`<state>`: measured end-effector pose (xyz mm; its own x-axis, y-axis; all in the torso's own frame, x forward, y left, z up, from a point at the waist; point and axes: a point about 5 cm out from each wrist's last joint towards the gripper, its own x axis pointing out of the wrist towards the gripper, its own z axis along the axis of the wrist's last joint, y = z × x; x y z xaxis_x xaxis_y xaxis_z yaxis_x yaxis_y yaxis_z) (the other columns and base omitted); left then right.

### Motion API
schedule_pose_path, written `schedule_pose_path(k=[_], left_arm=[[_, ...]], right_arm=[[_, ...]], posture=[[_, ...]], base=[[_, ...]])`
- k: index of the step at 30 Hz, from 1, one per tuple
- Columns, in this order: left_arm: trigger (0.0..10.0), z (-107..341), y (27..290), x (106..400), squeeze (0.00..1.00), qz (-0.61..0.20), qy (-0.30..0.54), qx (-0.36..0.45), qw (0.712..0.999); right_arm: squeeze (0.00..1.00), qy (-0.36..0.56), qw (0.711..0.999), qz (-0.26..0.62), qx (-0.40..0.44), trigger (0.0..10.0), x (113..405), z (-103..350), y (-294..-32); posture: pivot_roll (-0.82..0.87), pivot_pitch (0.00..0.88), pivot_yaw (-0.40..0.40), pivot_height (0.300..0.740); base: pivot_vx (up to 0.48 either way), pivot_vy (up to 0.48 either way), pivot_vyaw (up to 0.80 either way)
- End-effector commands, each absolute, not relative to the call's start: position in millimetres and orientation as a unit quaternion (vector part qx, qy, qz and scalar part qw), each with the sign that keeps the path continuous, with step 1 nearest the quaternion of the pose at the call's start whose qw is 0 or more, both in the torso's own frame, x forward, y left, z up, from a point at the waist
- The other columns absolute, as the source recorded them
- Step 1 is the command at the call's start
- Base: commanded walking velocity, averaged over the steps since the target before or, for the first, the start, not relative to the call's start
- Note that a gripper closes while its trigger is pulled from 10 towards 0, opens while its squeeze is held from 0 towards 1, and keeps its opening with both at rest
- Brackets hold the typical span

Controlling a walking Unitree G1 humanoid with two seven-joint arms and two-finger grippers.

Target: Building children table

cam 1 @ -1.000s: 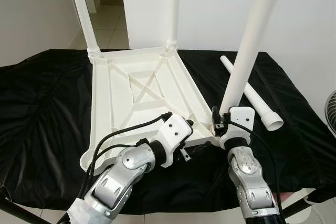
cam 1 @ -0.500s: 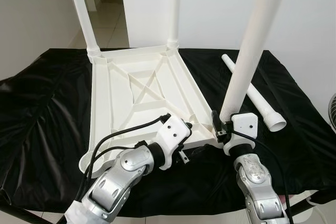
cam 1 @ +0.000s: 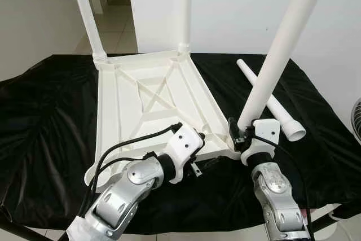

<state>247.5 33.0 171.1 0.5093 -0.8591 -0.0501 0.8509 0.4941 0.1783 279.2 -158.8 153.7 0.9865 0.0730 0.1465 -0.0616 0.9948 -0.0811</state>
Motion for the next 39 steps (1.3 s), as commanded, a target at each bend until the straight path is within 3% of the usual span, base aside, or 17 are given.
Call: schedule_pose_path(k=[1, 31, 39], left_arm=[[10.0, 170.3, 32.2, 243.4, 0.0, -0.52, -0.017, 0.089, 0.849], [10.0, 171.0, 34.8, 242.0, 0.0, -0.512, -0.012, 0.086, 0.854], [10.0, 170.9, 34.1, 242.4, 0.0, -0.51, -0.011, 0.082, 0.856]], right_arm=[[0.0, -0.008, 1.0, 0.012, -0.018, 10.0, 279.1, 130.0, -166.5], [0.0, 0.019, 1.0, -0.013, -0.008, 10.0, 283.9, 126.5, -166.4], [0.0, 0.005, 0.993, -0.116, -0.004, 10.0, 296.3, 123.6, -159.1]], posture=[[-0.03, 0.069, 0.056, 0.74], [-0.02, 0.068, 0.044, 0.74], [-0.02, 0.068, 0.044, 0.74]], base=[[0.0, 0.0, 0.0], [0.0, 0.0, 0.0], [0.0, 0.0, 0.0]])
